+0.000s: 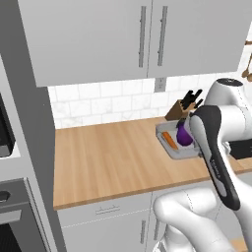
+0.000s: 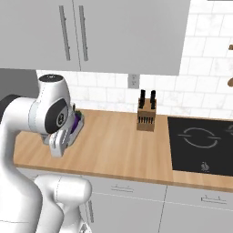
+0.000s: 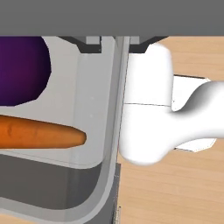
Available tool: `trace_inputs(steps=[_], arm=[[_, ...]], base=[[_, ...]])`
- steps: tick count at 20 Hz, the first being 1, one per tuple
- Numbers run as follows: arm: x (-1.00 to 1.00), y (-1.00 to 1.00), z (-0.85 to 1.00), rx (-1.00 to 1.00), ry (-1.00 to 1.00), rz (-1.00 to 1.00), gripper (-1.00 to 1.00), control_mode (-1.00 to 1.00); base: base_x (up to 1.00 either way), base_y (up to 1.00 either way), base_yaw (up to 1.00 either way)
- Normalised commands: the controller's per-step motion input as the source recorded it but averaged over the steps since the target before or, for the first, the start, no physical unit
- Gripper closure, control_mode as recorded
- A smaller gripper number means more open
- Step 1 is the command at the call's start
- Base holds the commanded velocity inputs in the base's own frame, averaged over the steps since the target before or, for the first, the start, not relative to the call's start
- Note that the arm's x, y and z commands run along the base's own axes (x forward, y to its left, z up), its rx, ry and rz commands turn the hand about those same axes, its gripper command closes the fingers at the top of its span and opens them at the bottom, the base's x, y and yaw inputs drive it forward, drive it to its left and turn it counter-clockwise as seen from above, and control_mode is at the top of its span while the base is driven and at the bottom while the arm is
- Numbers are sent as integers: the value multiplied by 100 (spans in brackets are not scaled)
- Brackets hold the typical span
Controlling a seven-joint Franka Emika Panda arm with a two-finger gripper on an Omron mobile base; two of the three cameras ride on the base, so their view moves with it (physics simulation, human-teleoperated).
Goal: Take the meat container that has the shrimp and place it on the second highest rack of the freezer. Then take the vegetable container that has the eggplant and carrot and place it on the highest rack of the freezer.
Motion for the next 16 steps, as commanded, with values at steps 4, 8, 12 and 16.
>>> trace_inputs(steps=[4,8,12,16], arm=[[-1,0,2,0,0,0,100,100],[0,0,0,0,0,0,100,100],[0,0,0,0,0,0,100,100],[0,0,0,0,0,0,100,100]], base=[[-8,0,0],[-87,0,0],[-100,8,0],[-100,76,0]])
